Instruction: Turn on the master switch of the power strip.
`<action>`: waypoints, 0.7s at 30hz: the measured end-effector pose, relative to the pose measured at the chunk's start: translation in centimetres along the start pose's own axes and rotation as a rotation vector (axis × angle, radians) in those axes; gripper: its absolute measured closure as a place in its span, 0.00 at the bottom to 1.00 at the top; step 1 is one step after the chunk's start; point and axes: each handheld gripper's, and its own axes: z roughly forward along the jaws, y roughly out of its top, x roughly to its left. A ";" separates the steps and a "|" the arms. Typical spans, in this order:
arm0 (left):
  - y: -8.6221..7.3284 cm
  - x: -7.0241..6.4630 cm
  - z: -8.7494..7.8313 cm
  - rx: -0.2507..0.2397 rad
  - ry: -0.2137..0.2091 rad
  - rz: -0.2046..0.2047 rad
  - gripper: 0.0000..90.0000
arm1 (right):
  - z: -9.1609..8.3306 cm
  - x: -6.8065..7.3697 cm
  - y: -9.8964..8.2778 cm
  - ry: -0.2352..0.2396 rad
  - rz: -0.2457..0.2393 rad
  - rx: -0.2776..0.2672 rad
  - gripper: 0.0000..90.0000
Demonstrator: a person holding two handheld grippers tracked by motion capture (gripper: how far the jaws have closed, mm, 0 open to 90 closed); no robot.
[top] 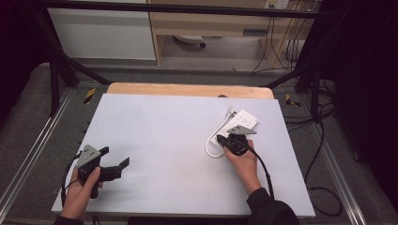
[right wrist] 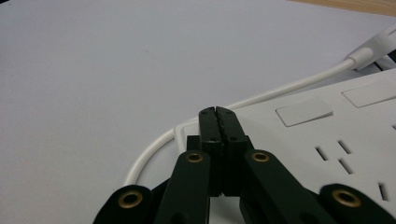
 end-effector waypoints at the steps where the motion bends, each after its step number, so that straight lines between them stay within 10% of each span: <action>1: 0.0 0.0 0.0 0.000 -0.001 0.001 0.07 | 0.0 0.0 0.0 0.000 -0.001 0.003 1.00; 21: 0.0 0.1 -0.1 -0.001 0.002 0.004 0.07 | -0.3 -0.1 0.3 0.005 0.023 0.010 1.00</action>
